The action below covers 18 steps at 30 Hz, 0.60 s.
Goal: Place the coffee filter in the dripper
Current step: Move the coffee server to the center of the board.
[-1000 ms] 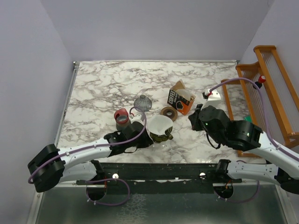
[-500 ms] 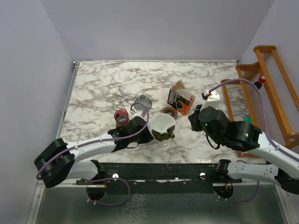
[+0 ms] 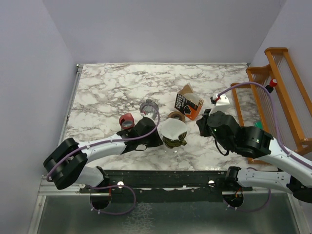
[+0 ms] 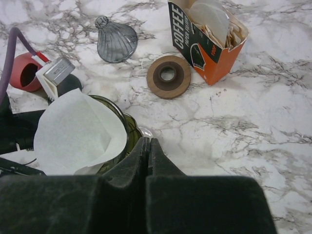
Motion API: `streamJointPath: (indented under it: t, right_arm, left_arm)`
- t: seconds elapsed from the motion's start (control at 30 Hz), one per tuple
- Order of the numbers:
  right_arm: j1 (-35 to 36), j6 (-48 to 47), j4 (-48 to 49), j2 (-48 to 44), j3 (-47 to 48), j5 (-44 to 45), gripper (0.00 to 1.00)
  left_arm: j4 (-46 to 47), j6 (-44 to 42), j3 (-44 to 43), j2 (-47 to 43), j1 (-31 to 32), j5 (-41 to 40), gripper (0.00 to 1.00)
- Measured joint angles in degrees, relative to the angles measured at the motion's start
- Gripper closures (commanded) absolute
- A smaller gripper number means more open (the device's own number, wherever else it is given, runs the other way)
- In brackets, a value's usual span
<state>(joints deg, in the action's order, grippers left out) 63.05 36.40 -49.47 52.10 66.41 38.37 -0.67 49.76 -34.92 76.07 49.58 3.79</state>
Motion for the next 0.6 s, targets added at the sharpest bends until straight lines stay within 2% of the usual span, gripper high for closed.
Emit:
streamJointPath:
  t: [0.6]
  right_arm:
    - [0.0,0.02,-0.15,-0.61,0.0,0.37,0.99]
  left_arm:
    - [5.49,0.76,-4.52,7.39,1.6,5.77,1.0]
